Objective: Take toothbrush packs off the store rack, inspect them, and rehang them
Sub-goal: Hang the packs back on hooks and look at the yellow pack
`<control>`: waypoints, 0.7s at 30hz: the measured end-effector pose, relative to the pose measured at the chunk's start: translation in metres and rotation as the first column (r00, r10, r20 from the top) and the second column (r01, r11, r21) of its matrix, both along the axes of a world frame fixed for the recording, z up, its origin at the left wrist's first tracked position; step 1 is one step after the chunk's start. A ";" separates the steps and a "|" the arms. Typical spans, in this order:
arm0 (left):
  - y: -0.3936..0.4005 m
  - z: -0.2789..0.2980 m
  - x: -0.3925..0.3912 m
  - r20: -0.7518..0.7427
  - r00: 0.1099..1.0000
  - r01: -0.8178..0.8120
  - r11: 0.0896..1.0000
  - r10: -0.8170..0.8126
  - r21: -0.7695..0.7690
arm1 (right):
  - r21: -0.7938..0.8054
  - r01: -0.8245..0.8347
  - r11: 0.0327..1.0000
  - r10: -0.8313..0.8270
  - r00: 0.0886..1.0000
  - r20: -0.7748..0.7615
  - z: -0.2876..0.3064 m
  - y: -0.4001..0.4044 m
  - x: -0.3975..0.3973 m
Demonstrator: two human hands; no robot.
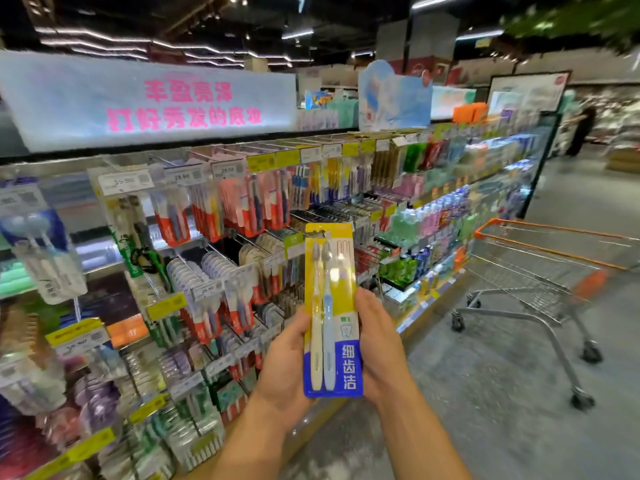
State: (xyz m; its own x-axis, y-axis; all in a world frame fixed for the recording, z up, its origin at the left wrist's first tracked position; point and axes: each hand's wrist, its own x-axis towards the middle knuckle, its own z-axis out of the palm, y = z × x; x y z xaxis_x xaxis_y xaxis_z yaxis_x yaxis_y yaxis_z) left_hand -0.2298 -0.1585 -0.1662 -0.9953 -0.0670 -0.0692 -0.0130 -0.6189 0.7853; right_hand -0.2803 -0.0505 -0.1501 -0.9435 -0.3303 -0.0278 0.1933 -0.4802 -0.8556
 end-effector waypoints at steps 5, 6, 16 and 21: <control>0.018 0.005 -0.036 -0.104 0.995 -0.026 0.981 0.006 -0.192 | -0.022 0.062 0.998 -0.063 0.998 -0.015 0.001 0.021 -0.034; 0.019 0.005 -0.042 -0.123 0.992 -0.029 0.972 0.000 -0.231 | -0.033 0.068 0.997 -0.068 0.998 -0.005 0.000 0.023 -0.041; -0.009 -0.008 -0.122 -0.058 0.998 -0.041 0.954 0.025 -0.295 | 0.067 0.144 0.987 -0.146 0.989 0.025 -0.009 0.003 -0.125; -0.031 -0.014 -0.176 -0.013 1.000 -0.018 0.963 0.015 -0.270 | 0.094 0.189 0.978 -0.184 0.981 -0.055 0.008 -0.018 -0.192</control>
